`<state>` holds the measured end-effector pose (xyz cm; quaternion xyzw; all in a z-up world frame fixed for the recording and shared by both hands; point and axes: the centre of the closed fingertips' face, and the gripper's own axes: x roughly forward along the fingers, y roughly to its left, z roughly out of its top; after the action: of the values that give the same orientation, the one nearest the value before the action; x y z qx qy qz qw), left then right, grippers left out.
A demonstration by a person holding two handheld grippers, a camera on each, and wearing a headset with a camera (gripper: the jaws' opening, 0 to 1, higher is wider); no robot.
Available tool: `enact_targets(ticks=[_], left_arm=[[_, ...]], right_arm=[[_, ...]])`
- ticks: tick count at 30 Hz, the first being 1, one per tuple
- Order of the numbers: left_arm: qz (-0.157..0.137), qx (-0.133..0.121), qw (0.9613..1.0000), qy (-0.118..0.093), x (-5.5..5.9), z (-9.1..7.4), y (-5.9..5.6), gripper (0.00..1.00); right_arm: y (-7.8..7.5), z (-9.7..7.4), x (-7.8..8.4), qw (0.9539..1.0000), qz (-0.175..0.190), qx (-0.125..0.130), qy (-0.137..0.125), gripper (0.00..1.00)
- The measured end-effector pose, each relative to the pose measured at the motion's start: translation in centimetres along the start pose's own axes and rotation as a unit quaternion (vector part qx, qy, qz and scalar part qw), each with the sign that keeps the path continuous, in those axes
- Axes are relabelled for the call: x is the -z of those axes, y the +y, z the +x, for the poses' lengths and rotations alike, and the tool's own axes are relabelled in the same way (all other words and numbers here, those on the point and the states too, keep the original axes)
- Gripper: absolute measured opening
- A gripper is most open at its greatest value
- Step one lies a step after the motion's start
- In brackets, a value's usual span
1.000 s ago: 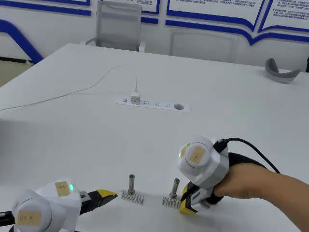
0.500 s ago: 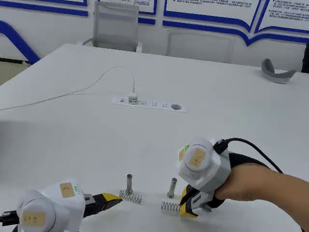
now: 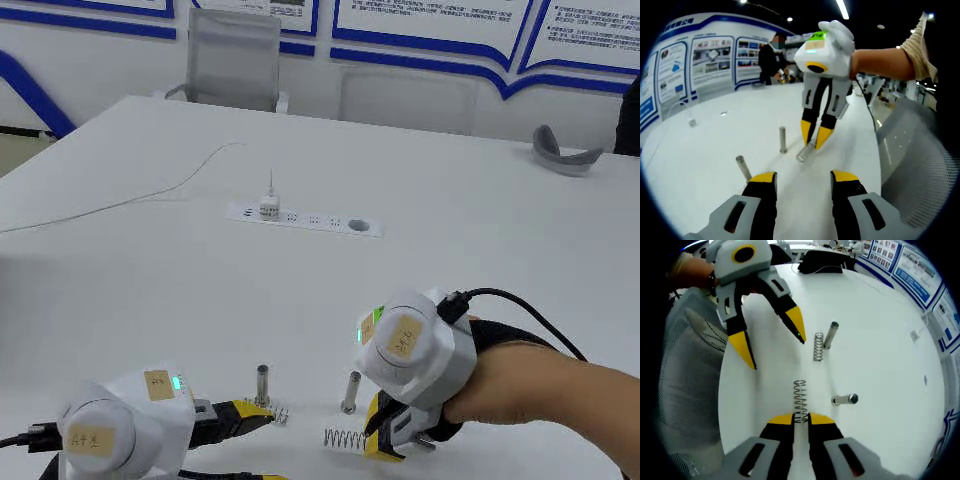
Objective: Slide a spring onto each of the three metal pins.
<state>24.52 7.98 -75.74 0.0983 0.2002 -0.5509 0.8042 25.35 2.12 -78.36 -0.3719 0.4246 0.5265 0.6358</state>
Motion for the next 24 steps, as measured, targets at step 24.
enact_targets(ticks=[24], left_arm=[[0.037,0.024,0.999,0.006,-1.0,1.4,-1.1,0.32]], right_arm=[[1.6,-0.8,-1.9,0.9992,-0.039,-0.008,-0.01,0.12]])
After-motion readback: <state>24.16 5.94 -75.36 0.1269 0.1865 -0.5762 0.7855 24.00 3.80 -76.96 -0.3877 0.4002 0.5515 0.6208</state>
